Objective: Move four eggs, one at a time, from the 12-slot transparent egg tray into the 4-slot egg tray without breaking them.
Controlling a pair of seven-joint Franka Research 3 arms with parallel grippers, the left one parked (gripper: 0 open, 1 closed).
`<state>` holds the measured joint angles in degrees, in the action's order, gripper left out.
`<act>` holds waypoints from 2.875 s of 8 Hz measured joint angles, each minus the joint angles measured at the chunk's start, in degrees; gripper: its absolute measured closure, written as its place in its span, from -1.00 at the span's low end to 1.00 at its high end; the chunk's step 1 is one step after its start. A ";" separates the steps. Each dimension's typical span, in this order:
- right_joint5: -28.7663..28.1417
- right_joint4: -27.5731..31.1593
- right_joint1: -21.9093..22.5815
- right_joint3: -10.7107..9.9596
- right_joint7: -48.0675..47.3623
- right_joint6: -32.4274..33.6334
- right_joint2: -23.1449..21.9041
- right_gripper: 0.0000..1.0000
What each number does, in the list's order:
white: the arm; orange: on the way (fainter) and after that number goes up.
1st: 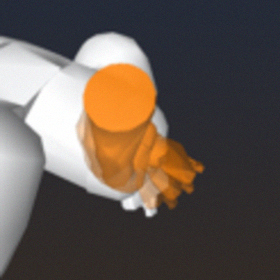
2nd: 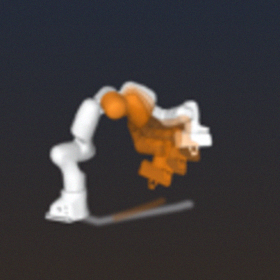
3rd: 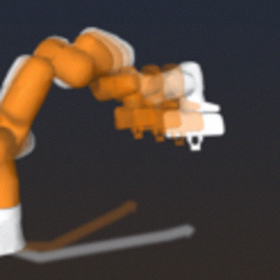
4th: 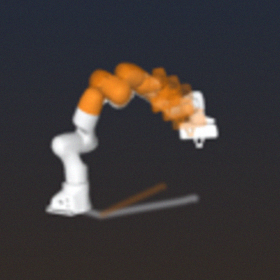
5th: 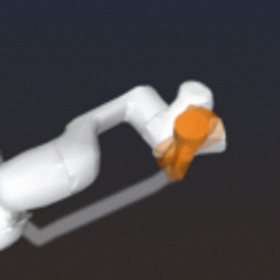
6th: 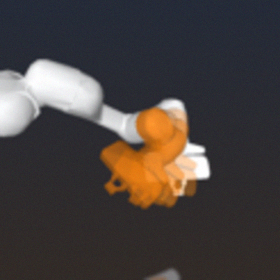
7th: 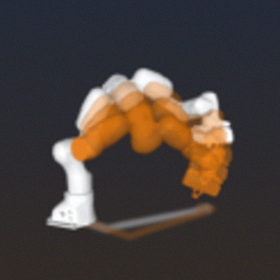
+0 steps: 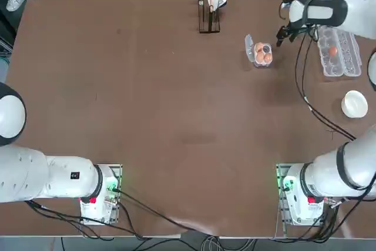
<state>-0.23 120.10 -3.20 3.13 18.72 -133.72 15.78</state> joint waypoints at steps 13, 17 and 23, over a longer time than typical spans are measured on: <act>0.10 -0.99 -23.71 -0.33 77.48 -4.71 1.96 -1.00; 0.15 -9.73 -25.85 -0.33 89.30 -5.05 9.66 -1.00; 0.16 -12.15 -26.65 -0.32 92.34 -4.71 13.39 -1.00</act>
<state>-0.06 107.96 -29.85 2.81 111.06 -138.43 29.17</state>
